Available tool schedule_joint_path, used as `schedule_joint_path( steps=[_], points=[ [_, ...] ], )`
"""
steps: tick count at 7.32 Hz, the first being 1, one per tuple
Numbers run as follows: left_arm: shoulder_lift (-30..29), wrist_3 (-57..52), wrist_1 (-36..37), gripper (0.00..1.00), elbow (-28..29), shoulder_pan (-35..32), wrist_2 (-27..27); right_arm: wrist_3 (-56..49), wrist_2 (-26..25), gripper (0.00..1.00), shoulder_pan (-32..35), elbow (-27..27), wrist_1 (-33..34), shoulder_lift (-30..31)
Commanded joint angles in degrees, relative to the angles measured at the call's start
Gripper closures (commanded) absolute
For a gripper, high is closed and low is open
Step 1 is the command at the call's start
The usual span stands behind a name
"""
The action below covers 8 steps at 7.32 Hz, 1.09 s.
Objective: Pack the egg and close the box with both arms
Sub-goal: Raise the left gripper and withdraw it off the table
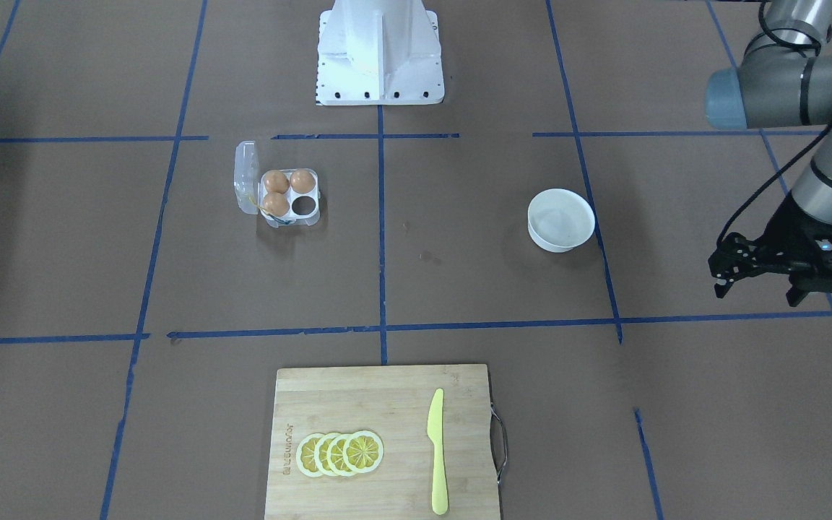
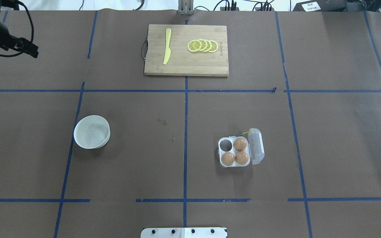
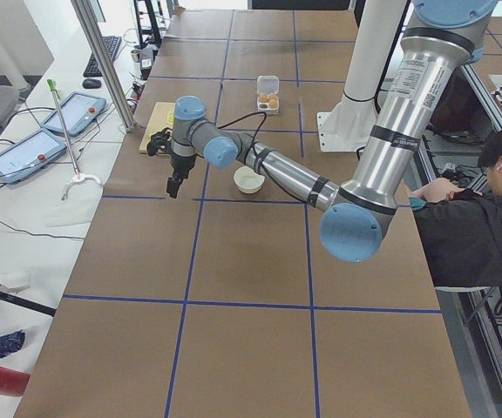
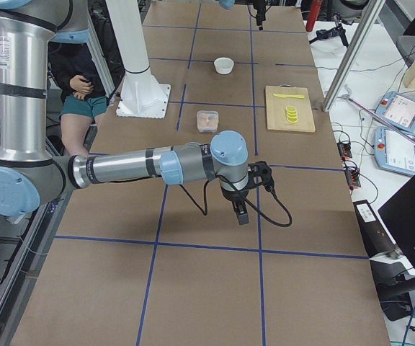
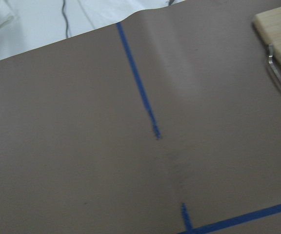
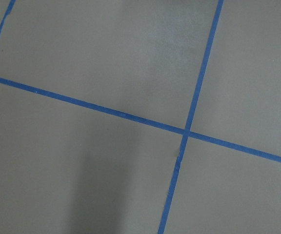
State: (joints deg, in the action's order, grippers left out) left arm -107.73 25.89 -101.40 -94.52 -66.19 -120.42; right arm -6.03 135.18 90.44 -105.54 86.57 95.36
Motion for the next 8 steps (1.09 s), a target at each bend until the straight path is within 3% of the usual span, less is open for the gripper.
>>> schedule_joint_path(
  steps=[1, 2, 4, 6, 8],
  points=[
    [2.6, -8.4, 2.0, 0.00, 5.5, -4.5, -5.5, 0.0, 0.1, 0.00, 0.0, 0.0, 0.0, 0.0],
    [2.6, -14.3, 8.2, 0.00, 6.2, -6.0, -5.5, 0.0, 0.0, 0.00, 0.0, 0.0, 0.0, 0.0],
    [5.4, -30.4, 9.5, 0.00, 6.5, -15.9, -5.6, 0.0, 0.1, 0.00, 0.0, -0.1, 0.0, 0.0],
    [6.7, -38.4, 14.5, 0.00, 6.4, -22.9, -6.3, 0.5, 0.1, 0.00, 0.0, -0.4, 0.0, -0.2],
    [12.2, -41.9, 13.6, 0.00, 5.7, -25.7, -11.1, 3.1, 0.2, 0.00, -0.5, -0.5, 0.0, -0.6]
  ],
)
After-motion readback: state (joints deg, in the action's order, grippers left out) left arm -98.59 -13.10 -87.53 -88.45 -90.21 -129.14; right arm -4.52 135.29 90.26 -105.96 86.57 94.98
